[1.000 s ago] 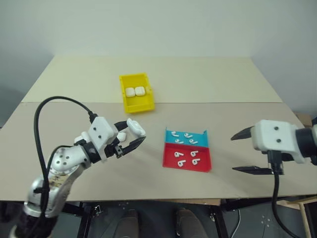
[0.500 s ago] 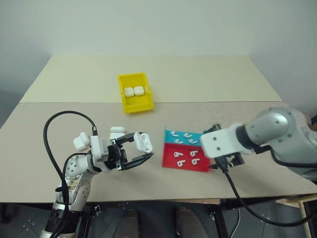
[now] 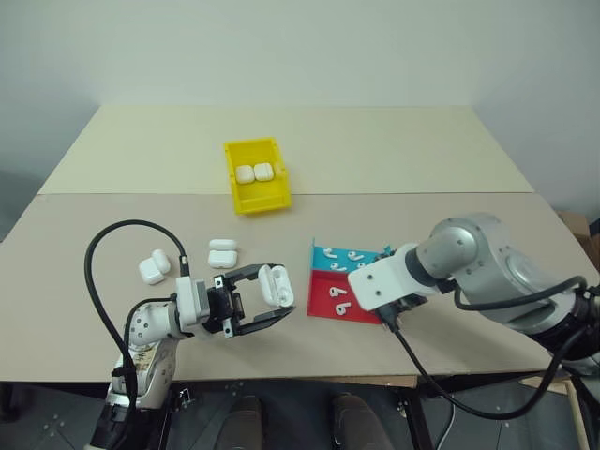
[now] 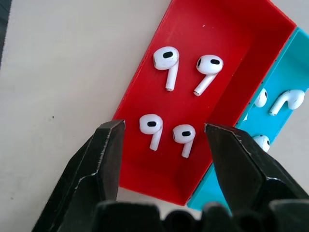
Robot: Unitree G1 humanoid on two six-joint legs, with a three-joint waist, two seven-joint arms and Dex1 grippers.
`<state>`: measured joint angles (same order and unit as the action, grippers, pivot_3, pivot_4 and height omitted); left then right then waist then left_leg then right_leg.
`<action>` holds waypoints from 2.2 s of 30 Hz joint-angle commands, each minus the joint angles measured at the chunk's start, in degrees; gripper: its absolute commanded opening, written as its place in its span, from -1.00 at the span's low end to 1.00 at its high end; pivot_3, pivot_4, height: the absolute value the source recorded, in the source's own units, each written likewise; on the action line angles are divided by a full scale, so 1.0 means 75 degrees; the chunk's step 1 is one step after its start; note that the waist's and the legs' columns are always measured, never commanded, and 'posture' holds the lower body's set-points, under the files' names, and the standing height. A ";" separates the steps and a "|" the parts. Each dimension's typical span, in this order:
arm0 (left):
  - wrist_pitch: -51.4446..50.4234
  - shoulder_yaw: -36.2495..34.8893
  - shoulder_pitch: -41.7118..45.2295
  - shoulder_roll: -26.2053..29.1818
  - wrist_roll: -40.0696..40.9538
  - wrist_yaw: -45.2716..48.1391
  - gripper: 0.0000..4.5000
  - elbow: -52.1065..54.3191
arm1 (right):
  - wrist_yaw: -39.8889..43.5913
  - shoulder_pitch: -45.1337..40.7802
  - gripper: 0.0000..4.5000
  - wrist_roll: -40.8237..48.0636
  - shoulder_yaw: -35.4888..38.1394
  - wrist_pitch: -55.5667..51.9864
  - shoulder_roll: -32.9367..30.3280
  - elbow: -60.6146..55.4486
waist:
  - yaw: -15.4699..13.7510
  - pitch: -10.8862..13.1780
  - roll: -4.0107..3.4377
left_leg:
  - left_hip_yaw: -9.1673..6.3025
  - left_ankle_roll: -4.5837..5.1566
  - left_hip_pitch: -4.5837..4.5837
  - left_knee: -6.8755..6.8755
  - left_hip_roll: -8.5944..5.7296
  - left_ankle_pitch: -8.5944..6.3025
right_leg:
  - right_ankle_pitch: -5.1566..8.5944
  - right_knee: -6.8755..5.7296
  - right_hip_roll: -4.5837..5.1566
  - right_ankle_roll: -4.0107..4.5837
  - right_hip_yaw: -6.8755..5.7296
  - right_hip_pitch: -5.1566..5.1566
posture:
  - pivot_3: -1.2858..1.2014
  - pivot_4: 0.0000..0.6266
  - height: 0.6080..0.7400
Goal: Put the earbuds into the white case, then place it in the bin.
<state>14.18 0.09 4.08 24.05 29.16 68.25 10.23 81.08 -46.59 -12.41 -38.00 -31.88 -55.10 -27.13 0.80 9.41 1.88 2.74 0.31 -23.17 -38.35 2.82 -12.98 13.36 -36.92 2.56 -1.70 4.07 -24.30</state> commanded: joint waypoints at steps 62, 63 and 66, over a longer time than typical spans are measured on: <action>-0.0008 -0.0038 -0.0616 0.0741 -0.0213 -0.0671 0.25 0.0794 | 0.0570 0.0584 -0.13 -0.1493 0.0133 0.2797 0.0983 0.1992 | 0.0011 0.0000 -0.0001 | 0.0003 0.0000 0.0012 0.0001 0.0004 0.0000 | 0.0001 0.0001 -0.0002 0.0002 -0.0002 0.0008 | 0.03 -0.52 1.00; 0.0010 -0.0033 -0.0620 0.0741 -0.0218 -0.0661 0.25 0.0788 | 0.0579 0.0591 -0.13 -0.1488 0.0143 0.2797 0.0984 0.1992 | 0.0011 0.0000 0.0000 | 0.0002 0.0000 0.0012 0.0001 0.0004 0.0000 | 0.0001 0.0001 -0.0002 0.0002 -0.0002 0.0008 | 0.03 -0.52 1.00; 0.0022 -0.0027 -0.0637 0.0748 -0.0228 -0.0653 0.25 0.0798 | 0.0542 0.0611 -0.13 -0.1508 0.0168 0.2795 0.1013 0.1987 | 0.0009 0.0000 -0.0001 | 0.0003 0.0000 0.0012 0.0001 0.0004 0.0000 | 0.0001 0.0002 -0.0002 0.0002 -0.0001 0.0008 | 0.03 -0.52 1.00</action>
<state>13.66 -0.04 -0.74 29.43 27.16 63.54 14.17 84.97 -42.42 -22.43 -37.50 -11.41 -47.64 -12.42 0.87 9.41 1.87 2.77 0.31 -23.08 -38.34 2.85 -12.98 13.37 -36.90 2.54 -1.69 4.06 -24.24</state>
